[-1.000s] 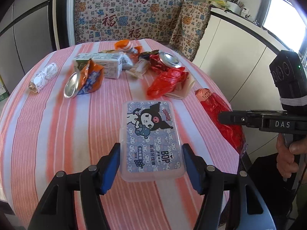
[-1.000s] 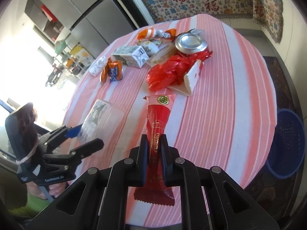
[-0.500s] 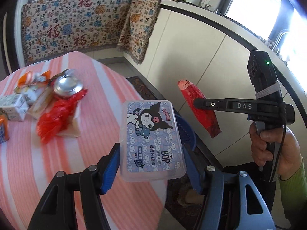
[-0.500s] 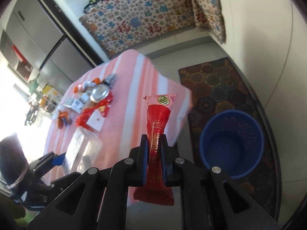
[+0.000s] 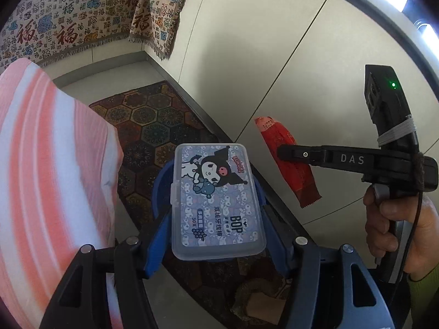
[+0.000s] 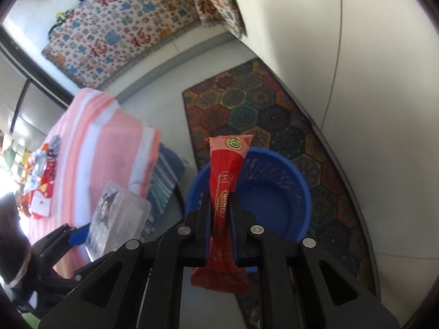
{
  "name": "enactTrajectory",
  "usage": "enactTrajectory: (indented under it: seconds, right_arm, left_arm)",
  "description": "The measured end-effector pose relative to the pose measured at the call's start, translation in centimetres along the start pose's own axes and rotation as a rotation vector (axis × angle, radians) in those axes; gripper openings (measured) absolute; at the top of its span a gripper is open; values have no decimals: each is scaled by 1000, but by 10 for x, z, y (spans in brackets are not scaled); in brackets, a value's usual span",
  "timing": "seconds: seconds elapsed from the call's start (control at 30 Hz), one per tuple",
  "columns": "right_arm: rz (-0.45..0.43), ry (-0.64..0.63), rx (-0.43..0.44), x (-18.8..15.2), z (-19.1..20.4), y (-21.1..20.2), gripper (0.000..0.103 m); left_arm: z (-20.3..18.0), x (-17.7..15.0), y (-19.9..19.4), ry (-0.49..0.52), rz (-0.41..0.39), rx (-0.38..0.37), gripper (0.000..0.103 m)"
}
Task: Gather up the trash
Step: 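Carry the box and snack bar in both tools over the blue wastebasket, then open both tools to drop the box and snack bar into the wastebasket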
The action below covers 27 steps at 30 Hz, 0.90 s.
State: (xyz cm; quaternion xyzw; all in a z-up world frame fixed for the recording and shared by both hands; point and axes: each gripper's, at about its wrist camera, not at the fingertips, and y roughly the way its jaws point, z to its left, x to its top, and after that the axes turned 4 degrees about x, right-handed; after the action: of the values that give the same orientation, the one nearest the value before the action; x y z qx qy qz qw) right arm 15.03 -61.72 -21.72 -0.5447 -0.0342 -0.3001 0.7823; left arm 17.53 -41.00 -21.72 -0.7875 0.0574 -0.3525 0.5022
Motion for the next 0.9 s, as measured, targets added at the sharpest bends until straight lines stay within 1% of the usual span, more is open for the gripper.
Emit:
enactTrajectory:
  seconds: [0.13, 0.2, 0.23, 0.27, 0.33, 0.37, 0.43, 0.5, 0.63, 0.77, 0.9]
  right_arm:
    - [33, 30, 6, 6, -22, 19, 11]
    - [50, 42, 12, 7, -31, 29, 22]
    - [48, 48, 9, 7, -36, 33, 29]
    - [45, 58, -6, 8, -40, 34, 42]
    - [30, 77, -7, 9, -46, 30, 42]
    - [12, 80, 1, 10, -46, 24, 42]
    - [-25, 77, 6, 11, -44, 13, 43]
    - [-60, 74, 5, 13, -40, 5, 51]
    - [-134, 19, -41, 13, -19, -13, 59]
    - [-228, -100, -109, 7, 23, -30, 68]
    - [-287, -221, -127, -12, 76, -40, 72]
  left_arm:
    - [-9, 4, 38, 13, 29, 19, 64]
    - [-10, 5, 53, 17, 26, 16, 66]
    - [-9, 5, 64, 6, 38, 0, 69]
    - [-7, 6, 74, -10, 59, -1, 69]
    - [1, 8, 85, -42, 89, -5, 69]
    - [2, 8, 85, -54, 88, -9, 69]
    - [1, 6, 72, -59, 60, -14, 69]
    - [-3, 0, 51, -47, 30, -17, 69]
    - [-10, -12, 0, -7, -43, -11, 69]
    - [-2, -34, -55, 32, -90, 13, 69]
    - [32, -68, -103, 26, -120, 78, 69]
